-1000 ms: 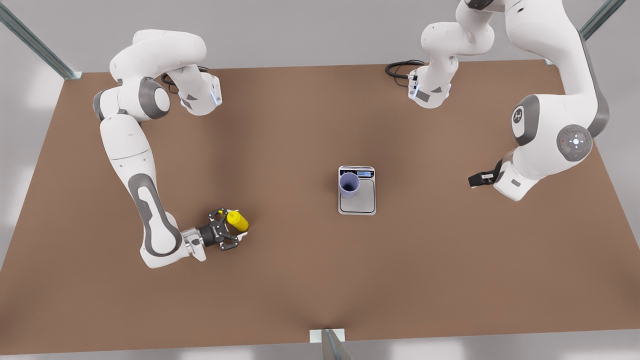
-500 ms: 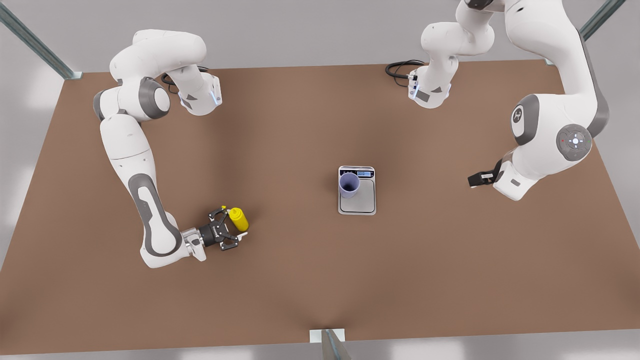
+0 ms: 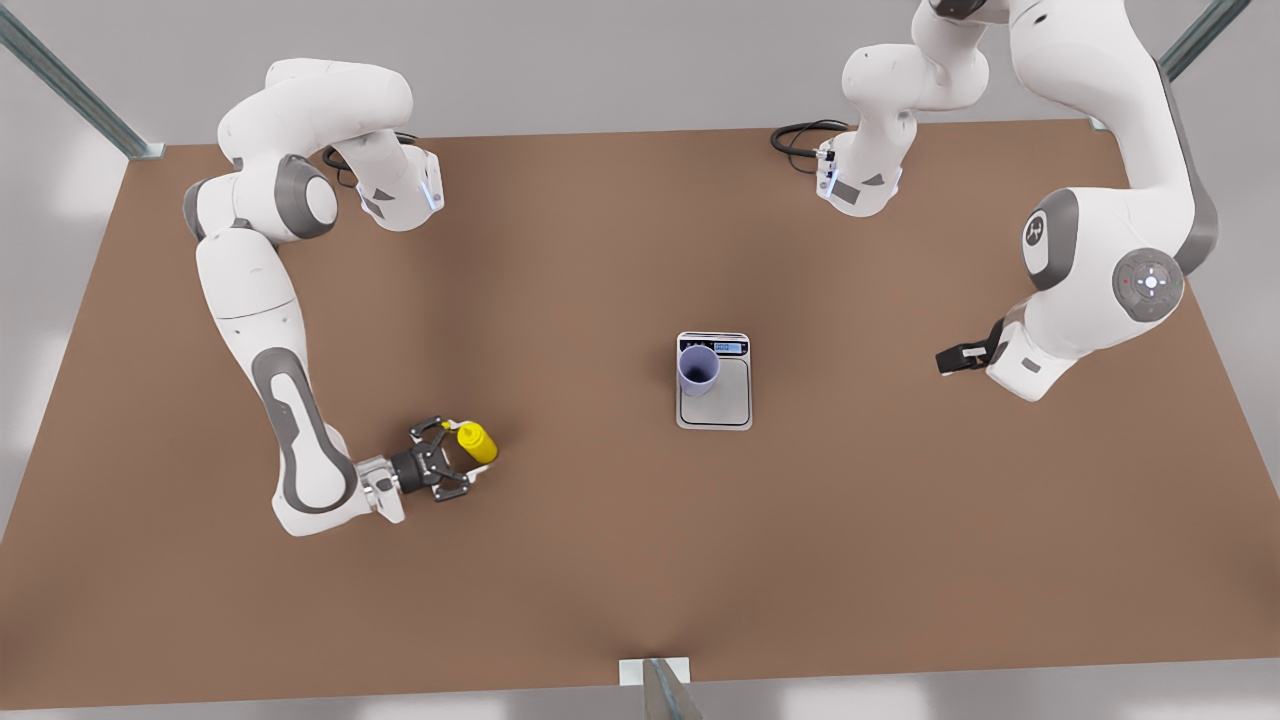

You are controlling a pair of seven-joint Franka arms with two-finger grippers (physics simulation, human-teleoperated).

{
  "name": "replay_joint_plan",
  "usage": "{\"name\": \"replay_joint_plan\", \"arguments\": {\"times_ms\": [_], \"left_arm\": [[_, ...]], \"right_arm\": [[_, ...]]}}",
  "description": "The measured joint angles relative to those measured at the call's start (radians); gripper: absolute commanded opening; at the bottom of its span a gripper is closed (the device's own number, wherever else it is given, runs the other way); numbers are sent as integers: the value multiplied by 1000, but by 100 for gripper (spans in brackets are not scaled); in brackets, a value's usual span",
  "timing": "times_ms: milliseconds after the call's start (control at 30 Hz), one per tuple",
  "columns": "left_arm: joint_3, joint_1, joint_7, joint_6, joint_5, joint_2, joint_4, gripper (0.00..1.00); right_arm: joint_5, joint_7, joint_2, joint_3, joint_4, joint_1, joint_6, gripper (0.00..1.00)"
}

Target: Move cup to the weight, pick up sauce bottle, pour sauce

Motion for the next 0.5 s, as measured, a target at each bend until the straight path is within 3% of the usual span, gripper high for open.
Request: {"name": "replay_joint_plan", "arguments": {"times_ms": [500], "left_arm": [[0,0,0,2,0,1,0,100]], "right_arm": [[-20,-3,-3,-8,1,-7,0,100]]}}
